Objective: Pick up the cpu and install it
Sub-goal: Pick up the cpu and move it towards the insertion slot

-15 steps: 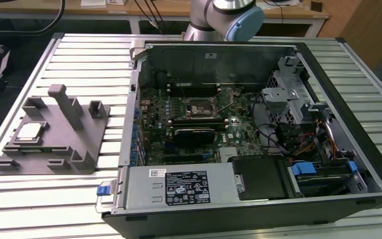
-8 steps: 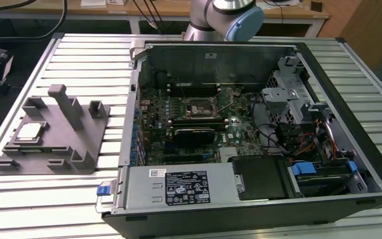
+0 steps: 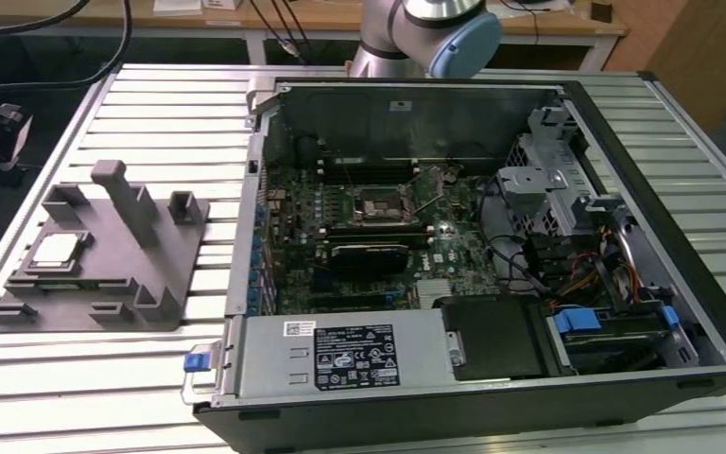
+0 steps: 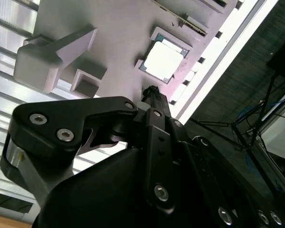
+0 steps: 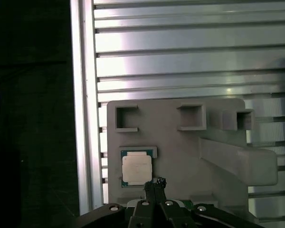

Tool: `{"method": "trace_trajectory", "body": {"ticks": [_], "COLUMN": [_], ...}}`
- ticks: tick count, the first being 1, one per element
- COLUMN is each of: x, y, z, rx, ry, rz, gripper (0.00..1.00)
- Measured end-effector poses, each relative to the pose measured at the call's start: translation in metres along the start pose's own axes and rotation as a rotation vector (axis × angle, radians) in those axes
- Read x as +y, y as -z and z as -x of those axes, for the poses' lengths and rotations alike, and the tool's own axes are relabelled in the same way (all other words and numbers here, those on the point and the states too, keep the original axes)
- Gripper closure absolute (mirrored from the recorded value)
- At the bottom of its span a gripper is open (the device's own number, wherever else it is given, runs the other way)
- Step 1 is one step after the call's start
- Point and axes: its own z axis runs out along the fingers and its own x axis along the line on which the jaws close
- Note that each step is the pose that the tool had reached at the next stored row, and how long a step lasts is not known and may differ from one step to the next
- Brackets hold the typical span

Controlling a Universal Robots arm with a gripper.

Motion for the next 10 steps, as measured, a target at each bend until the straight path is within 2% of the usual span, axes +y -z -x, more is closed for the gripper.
{"method": "trace_trajectory", "body": {"ticks": [10], "x": [-0.0036], "y": [-0.0135], "z": [-0.0001], "rx": [0.0002], "ry": [0.000], "rz": [-0.0001], "gripper": [0.89]}}
